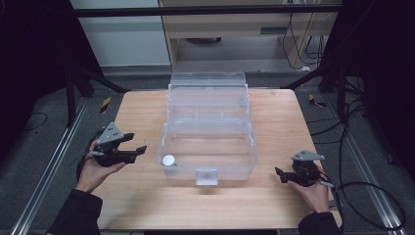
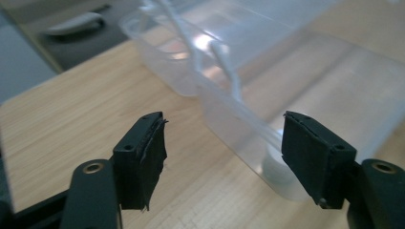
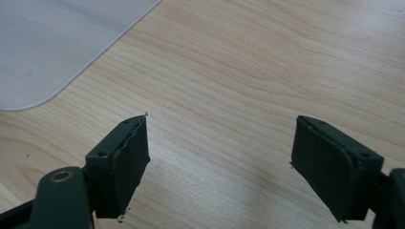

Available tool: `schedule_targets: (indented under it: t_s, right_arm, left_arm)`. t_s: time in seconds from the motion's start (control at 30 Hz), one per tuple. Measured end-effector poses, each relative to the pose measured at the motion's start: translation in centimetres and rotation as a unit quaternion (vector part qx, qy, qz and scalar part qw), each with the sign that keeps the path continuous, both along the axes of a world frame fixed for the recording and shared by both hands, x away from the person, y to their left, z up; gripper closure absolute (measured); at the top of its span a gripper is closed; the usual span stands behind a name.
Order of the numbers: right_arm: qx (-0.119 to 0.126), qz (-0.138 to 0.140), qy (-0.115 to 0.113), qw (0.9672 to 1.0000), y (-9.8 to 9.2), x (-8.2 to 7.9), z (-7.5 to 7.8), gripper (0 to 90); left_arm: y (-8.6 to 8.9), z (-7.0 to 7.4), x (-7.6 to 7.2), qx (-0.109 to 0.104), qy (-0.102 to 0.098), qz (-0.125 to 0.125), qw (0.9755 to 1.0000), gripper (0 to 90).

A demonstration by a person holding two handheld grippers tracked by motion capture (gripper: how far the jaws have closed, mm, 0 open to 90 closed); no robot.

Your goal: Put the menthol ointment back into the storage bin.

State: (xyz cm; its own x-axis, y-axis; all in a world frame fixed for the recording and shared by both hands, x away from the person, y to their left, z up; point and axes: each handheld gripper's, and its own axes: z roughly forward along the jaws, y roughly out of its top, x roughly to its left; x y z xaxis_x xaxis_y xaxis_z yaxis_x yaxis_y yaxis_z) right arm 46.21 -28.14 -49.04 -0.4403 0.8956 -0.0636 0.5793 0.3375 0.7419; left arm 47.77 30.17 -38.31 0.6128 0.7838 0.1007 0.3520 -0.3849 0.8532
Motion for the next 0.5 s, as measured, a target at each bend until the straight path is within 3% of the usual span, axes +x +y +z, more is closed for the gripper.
schedule_targets:
  t_s: [0.07, 0.17, 0.3, 0.4, 0.47, 0.5]
  right_arm:
    - [0.001, 0.003, 0.002, 1.0, 0.0, 0.0, 0.0, 21.5]
    - [0.003, 0.002, 0.002, 1.0, 0.0, -0.1, 0.1, 21.8]
    - [0.008, -0.002, 0.0, 1.0, -0.2, -0.2, 0.3, 21.3]
    - [0.011, -0.003, -0.003, 0.9999, -0.3, -0.3, 0.3, 20.4]
    - [0.013, -0.007, -0.002, 0.9999, -0.3, -0.4, 0.4, 20.1]
    - [0.012, -0.007, -0.004, 0.9999, -0.3, -0.4, 0.4, 20.0]
  left_arm:
    - [0.6, -1.1, -0.4, -0.013, -0.016, 0.045, 0.9988, 28.3]
    - [1.4, -2.6, -0.7, -0.027, -0.015, 0.097, 0.9948, 29.0]
    - [2.1, -4.7, -1.2, -0.028, -0.014, 0.174, 0.9842, 28.9]
    - [2.3, -5.9, -1.5, -0.031, -0.009, 0.209, 0.9774, 28.8]
    - [2.5, -6.9, -1.7, -0.026, -0.005, 0.224, 0.9742, 28.4]
    - [2.6, -7.1, -1.7, -0.026, -0.004, 0.226, 0.9737, 28.4]
